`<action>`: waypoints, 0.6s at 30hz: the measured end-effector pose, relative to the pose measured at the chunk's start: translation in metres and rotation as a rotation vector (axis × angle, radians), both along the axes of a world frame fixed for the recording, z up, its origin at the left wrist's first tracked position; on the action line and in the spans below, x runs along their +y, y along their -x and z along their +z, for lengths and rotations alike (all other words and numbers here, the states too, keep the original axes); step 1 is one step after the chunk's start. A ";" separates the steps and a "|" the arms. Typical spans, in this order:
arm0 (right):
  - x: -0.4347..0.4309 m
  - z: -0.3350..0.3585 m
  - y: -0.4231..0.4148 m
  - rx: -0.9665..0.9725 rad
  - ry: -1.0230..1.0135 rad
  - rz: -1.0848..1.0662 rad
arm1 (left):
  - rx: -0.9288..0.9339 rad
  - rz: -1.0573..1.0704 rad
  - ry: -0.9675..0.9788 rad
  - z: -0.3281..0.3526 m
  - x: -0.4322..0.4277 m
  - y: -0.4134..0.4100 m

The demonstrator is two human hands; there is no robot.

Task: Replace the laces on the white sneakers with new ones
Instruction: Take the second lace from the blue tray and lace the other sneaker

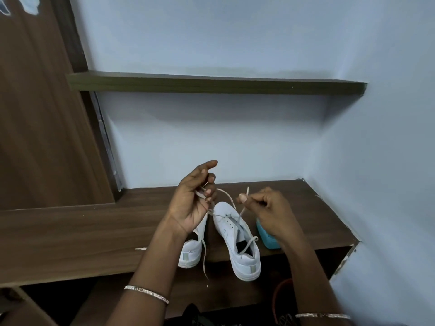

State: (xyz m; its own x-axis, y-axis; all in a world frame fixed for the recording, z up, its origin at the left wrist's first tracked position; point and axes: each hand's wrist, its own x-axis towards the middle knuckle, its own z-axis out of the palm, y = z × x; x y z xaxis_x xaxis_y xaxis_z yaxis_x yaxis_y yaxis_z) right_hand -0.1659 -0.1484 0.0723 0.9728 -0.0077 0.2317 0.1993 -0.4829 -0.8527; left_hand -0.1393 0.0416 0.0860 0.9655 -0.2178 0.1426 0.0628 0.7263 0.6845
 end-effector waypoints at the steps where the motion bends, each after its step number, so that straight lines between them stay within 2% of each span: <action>1: 0.004 0.001 -0.003 -0.013 0.011 0.008 | 0.001 -0.014 0.056 0.005 0.000 0.000; 6: 0.015 0.002 -0.001 0.243 -0.462 0.092 | -0.003 -0.057 0.264 0.018 -0.003 -0.002; 12: 0.018 0.002 0.020 0.302 -0.686 0.122 | 0.007 -0.033 0.332 0.018 -0.013 0.002; 18: 0.025 0.020 0.026 0.235 -0.910 0.233 | 0.046 -0.027 0.311 0.012 -0.029 0.011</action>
